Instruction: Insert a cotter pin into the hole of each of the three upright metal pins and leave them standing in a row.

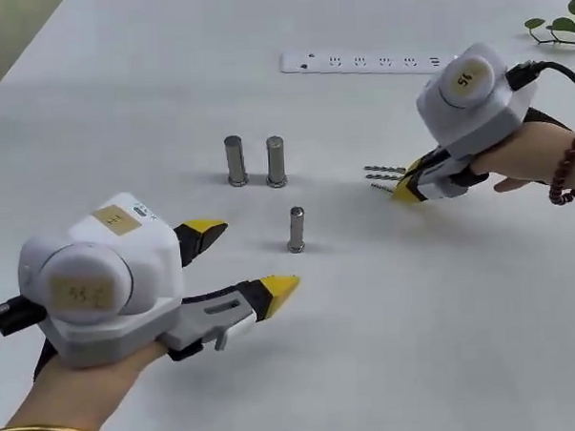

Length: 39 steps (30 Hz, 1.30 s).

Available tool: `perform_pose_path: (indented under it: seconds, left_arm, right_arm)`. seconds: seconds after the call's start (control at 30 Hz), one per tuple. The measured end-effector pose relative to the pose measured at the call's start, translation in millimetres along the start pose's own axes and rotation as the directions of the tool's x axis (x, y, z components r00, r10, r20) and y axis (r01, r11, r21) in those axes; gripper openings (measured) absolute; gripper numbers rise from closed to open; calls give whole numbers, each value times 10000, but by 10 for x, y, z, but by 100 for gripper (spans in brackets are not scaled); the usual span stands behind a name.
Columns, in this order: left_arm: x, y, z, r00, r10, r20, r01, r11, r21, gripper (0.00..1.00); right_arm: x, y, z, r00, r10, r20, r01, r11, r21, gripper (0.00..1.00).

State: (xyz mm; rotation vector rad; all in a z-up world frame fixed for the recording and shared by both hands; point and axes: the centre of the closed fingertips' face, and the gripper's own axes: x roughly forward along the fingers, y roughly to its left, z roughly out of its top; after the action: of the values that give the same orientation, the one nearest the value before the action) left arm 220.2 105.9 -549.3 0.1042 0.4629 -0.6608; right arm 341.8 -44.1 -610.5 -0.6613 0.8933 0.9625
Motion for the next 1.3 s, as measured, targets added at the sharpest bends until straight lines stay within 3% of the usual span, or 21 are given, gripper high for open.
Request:
perform_pose_path:
  seconds: [0.07,0.13,0.43,0.73,1.0,1.3]
  left_arm:
    - [-3,5,-11,10000,-3,-37,3,10000,13,54]
    - [-5,2,-15,10000,-27,-63,27,10000,-11,54]
    - [-34,-13,33,9999,-116,43,116,9999,-118,52]
    - [-62,10,48,9998,-189,11,189,9996,-216,49]
    - [-57,-15,110,9990,-443,-40,443,9989,-184,42]
    - [-56,-80,203,9970,-771,-98,767,9965,-324,38]
  right_arm:
    - [0,31,5,9998,111,-146,-117,9990,-433,0]
    - [-7,31,2,9994,-83,-321,40,9915,-1301,0]
    - [-24,53,10,9989,-217,-411,127,9784,-2061,0]
    - [-157,106,149,9994,-249,247,295,9781,-2060,0]
    - [-310,220,316,9938,-174,1102,467,9617,-2702,0]
    - [-519,604,464,9804,111,1968,646,9251,-3741,0]
